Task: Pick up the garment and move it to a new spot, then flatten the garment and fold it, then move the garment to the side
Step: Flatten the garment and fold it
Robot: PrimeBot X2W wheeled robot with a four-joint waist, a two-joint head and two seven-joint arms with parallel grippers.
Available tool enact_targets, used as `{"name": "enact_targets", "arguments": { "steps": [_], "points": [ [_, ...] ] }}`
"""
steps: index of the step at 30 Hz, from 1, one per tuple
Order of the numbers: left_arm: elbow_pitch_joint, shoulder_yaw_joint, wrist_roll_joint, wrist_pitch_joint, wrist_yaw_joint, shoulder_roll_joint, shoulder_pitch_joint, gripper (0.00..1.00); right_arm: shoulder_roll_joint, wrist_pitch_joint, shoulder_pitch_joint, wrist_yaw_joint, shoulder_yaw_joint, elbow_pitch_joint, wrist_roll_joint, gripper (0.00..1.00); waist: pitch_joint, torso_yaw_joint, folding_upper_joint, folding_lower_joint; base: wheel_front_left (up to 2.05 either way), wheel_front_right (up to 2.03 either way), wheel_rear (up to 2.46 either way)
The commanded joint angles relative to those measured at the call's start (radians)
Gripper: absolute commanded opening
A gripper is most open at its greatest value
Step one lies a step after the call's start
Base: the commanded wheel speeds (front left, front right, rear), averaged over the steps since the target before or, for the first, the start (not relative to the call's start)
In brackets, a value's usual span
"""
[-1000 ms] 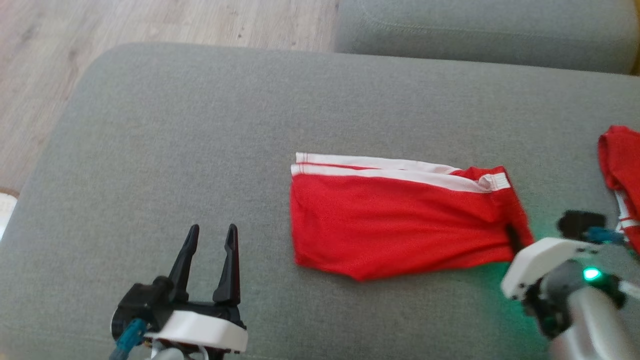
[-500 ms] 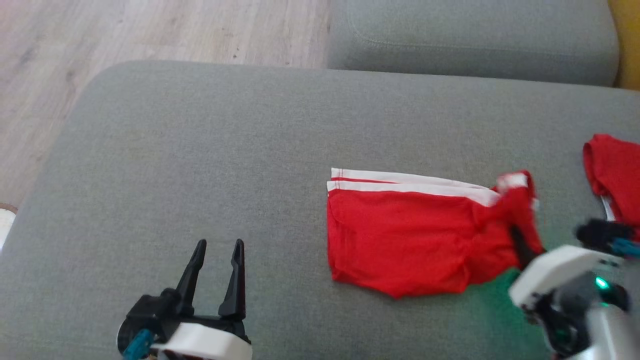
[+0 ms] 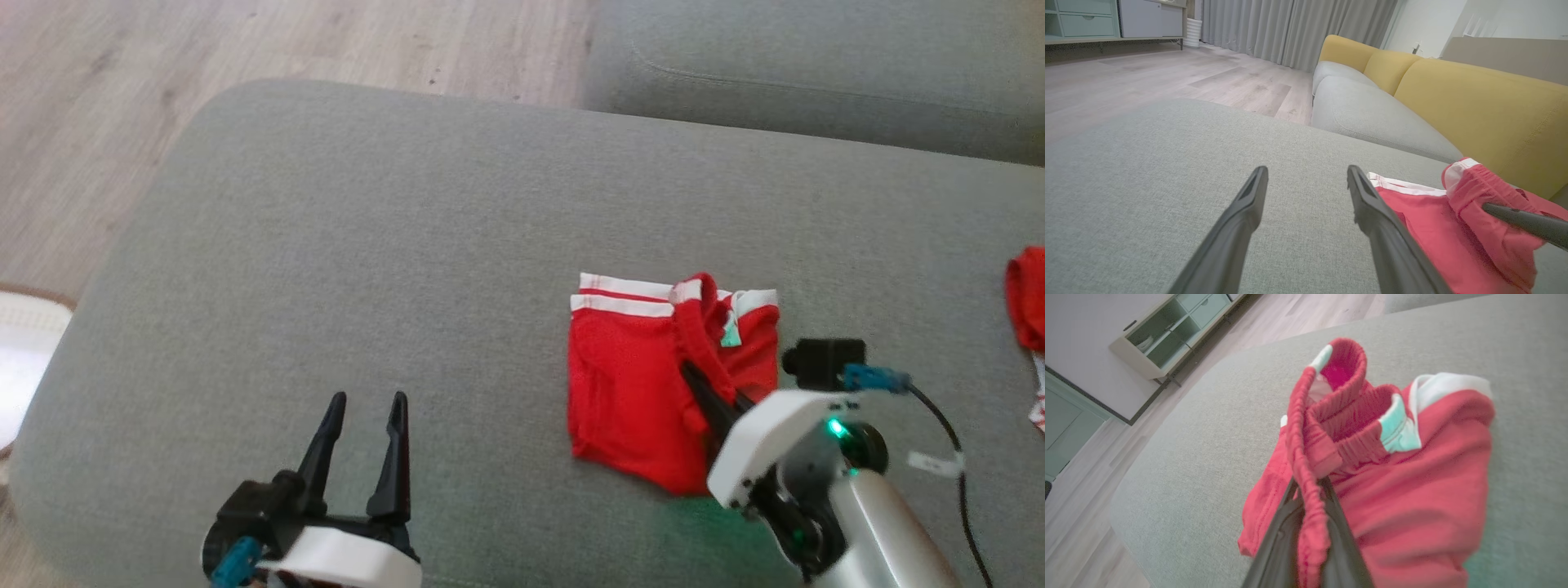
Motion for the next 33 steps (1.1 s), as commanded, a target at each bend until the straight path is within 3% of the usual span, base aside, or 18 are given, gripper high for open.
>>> {"name": "enact_targets", "arguments": {
  "steps": [1,5,6,8,16,20,25,33],
  "points": [
    [-0.028,0.029,-0.009,-0.01,0.0,-0.005,-0.052,1.0,-0.001,-0.028,-0.088,0.007,0.045,0.003,0.001,0.0,0.009,0.021,-0.0001,0.0,0.0,0.0,0.0],
    [-0.015,0.03,-0.011,-0.016,-0.007,-0.019,-0.055,1.0,0.0,-0.066,-0.145,0.007,0.087,0.091,-0.034,0.0,0.016,0.043,-0.0001,0.0,0.0,0.0,0.0],
    [-0.012,0.031,-0.011,-0.017,-0.008,-0.022,-0.055,1.0,0.0,-0.075,-0.157,0.007,0.099,0.108,-0.047,0.18,0.017,0.046,-0.0001,0.0,0.0,0.0,0.0],
    [-0.005,0.033,-0.01,-0.02,-0.011,-0.028,-0.056,1.0,0.0,-0.094,-0.178,0.007,0.132,0.129,-0.071,1.0,0.02,0.051,-0.0001,0.0,0.0,0.0,0.0],
    [0.007,0.041,-0.004,-0.026,-0.017,-0.042,-0.055,1.0,0.0,-0.147,-0.202,0.007,0.265,0.097,-0.167,1.0,0.027,0.036,-0.0001,0.0,0.0,0.0,0.0],
    [0.01,0.044,0.001,-0.027,-0.02,-0.044,-0.059,1.0,0.0,-0.168,-0.186,0.007,0.271,0.047,-0.217,1.0,0.03,0.008,-0.0001,0.0,0.0,0.0,0.0],
    [0.009,0.047,0.007,-0.028,-0.023,-0.042,-0.068,1.0,0.0,-0.223,-0.153,0.007,0.199,-0.018,-0.259,1.0,0.028,-0.029,-0.0001,0.0,0.0,0.0,0.0],
    [0.022,0.057,0.008,-0.02,-0.022,-0.032,-0.105,1.0,0.0,-0.335,-0.058,0.007,-0.014,-0.098,-0.303,1.0,-0.011,-0.091,-0.0001,0.0,0.0,0.0,0.0]
  ]
}}
